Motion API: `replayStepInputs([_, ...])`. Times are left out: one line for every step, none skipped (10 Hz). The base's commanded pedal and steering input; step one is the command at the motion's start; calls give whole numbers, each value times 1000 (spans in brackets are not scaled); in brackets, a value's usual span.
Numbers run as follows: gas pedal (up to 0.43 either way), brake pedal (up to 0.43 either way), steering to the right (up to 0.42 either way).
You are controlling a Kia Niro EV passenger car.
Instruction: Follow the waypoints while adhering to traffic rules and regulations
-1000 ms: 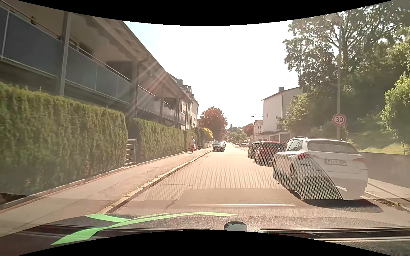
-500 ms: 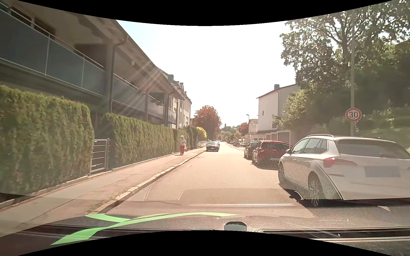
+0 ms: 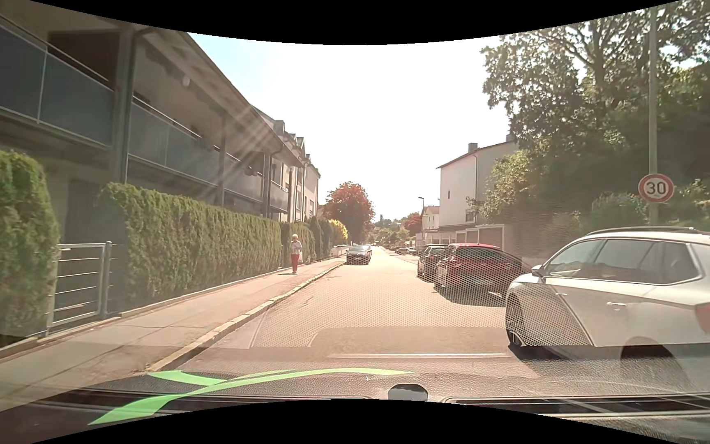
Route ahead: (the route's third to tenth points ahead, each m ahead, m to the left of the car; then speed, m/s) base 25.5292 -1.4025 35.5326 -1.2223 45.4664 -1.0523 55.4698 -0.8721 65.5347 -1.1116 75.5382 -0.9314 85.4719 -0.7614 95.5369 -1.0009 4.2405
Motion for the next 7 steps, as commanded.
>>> replayStepInputs([189, 0, 31])
replayStepInputs([189, 0, 20])
replayStepInputs([189, 0, 15])
replayStepInputs([189, 0, 10])
replayStepInputs([189, 0, 5])
replayStepInputs([189, 0, 4])
replayStepInputs([177, 0, 1])
